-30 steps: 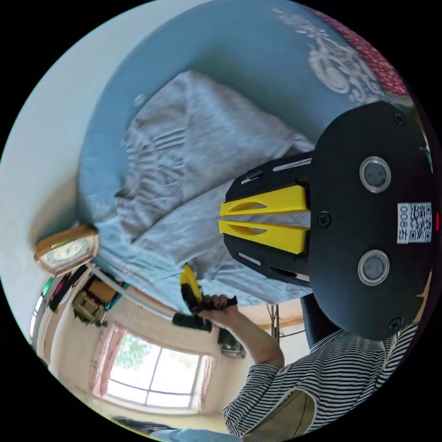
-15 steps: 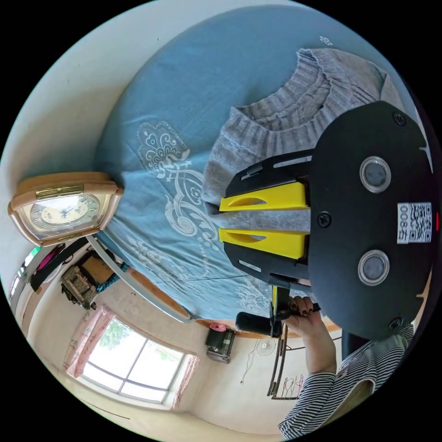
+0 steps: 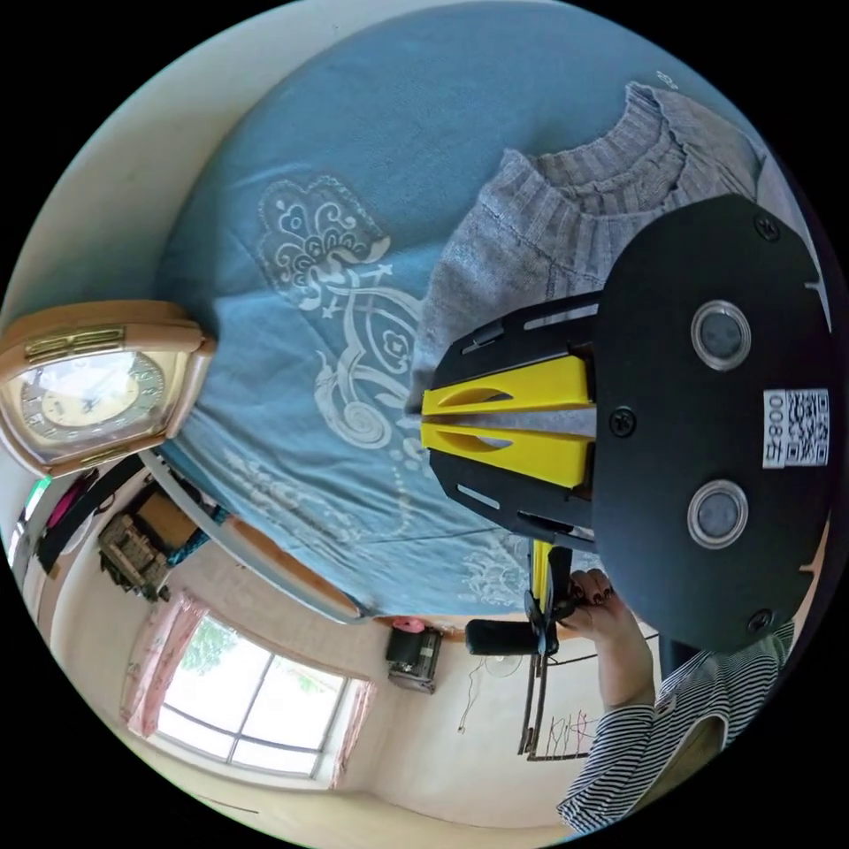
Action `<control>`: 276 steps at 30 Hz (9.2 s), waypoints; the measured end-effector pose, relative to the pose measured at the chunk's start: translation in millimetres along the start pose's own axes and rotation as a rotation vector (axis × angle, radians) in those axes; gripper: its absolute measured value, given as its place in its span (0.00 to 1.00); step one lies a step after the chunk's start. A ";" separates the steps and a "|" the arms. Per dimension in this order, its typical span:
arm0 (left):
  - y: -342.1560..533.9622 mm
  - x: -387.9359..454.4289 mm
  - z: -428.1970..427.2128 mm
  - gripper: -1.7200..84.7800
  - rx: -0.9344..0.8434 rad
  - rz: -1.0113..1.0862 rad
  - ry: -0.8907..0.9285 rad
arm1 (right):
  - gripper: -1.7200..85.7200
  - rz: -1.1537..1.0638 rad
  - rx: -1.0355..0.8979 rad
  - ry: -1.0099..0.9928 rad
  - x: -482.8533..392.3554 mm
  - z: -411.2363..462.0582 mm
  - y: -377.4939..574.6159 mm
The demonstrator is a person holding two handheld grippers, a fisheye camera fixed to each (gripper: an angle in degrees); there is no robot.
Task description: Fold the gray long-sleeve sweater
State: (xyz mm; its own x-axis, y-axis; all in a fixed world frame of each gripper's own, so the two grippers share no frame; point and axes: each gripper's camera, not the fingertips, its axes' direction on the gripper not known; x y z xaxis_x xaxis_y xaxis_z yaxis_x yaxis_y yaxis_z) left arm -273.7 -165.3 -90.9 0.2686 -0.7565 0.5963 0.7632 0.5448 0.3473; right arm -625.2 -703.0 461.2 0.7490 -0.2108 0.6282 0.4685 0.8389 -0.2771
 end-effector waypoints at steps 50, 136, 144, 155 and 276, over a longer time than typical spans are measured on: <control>-139.2 236.8 43.6 0.11 -0.249 0.725 -0.613 | 0.08 0.381 0.272 0.596 105.1 -123.3 369.4; 375.1 -193.2 164.8 0.11 -0.804 -0.297 -0.547 | 0.02 0.865 -0.179 -0.069 -84.2 183.7 932.6; 398.1 -235.9 230.6 0.12 -0.893 -0.272 -0.590 | 0.05 0.886 -0.216 -0.143 -114.6 230.5 962.4; 422.1 -293.8 304.5 0.13 -0.938 -0.182 -0.594 | 0.06 0.869 -0.204 -0.175 -146.9 271.7 989.7; 928.4 -866.1 257.2 0.03 -0.428 0.358 0.411 | 0.03 0.383 0.737 -0.468 -520.6 399.3 1553.9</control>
State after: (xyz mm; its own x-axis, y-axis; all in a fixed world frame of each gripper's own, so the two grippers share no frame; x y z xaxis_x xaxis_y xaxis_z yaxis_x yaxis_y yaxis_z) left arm 51.0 1088.7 -98.8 0.6838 -0.6783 0.2690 0.7279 0.6601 -0.1859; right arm -474.2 910.7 -6.1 0.4519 0.2323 0.8613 -0.3026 0.9482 -0.0970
